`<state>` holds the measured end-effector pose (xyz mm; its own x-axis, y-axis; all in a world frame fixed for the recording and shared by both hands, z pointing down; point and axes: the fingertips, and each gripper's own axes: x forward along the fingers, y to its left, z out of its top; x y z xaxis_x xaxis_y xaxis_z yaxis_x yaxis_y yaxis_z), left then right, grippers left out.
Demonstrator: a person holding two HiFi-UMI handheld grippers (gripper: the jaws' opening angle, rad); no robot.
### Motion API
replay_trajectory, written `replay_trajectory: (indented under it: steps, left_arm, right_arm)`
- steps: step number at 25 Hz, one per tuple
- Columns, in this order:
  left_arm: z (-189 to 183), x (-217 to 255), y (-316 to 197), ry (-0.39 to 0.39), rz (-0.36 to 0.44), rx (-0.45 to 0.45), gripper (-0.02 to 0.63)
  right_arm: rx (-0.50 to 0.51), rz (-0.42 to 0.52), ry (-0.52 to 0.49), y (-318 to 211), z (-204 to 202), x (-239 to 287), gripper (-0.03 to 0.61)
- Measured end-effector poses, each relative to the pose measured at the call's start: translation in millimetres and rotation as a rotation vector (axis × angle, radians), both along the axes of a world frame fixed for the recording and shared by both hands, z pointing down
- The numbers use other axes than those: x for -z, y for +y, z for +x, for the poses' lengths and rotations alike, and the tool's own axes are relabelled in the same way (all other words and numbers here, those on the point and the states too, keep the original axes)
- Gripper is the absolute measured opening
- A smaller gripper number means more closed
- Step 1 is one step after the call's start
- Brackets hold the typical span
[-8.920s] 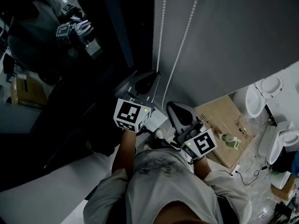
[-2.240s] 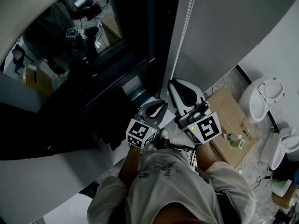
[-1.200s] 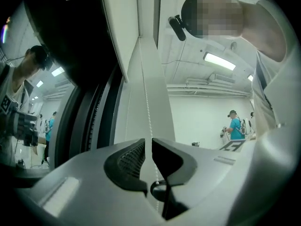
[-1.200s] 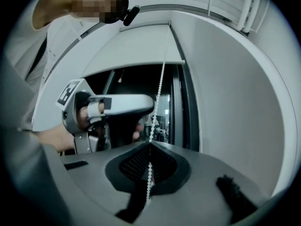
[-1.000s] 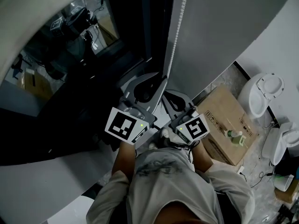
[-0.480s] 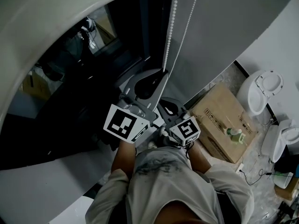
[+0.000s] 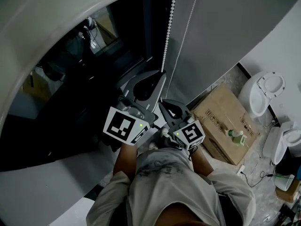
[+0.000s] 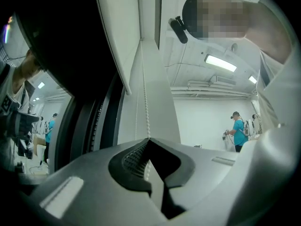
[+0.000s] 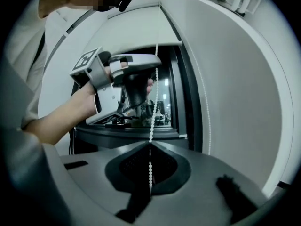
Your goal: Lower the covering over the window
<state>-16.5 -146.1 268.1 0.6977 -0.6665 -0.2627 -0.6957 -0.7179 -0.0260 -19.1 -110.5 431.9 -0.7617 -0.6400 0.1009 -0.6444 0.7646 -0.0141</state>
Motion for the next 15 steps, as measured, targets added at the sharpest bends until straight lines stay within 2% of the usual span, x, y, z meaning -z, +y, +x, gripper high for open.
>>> replay_trajectory:
  steps: [6,12,15]
  left_arm:
    - [0,-18,2,-0.04,-0.037,0.001,0.008]
    - [1,-42,3,-0.031,-0.091,0.001,0.008]
    - [-1,-57,1,-0.042,-0.123,0.012,0.008]
  right_arm:
    - [-0.057,0.087,-0.076,-4,22,42,0.018]
    - [-0.1,0.14,-0.177,-5,42,82,0.018]
    - [-0.07,0.165,-0.223,0,44,100,0.018]
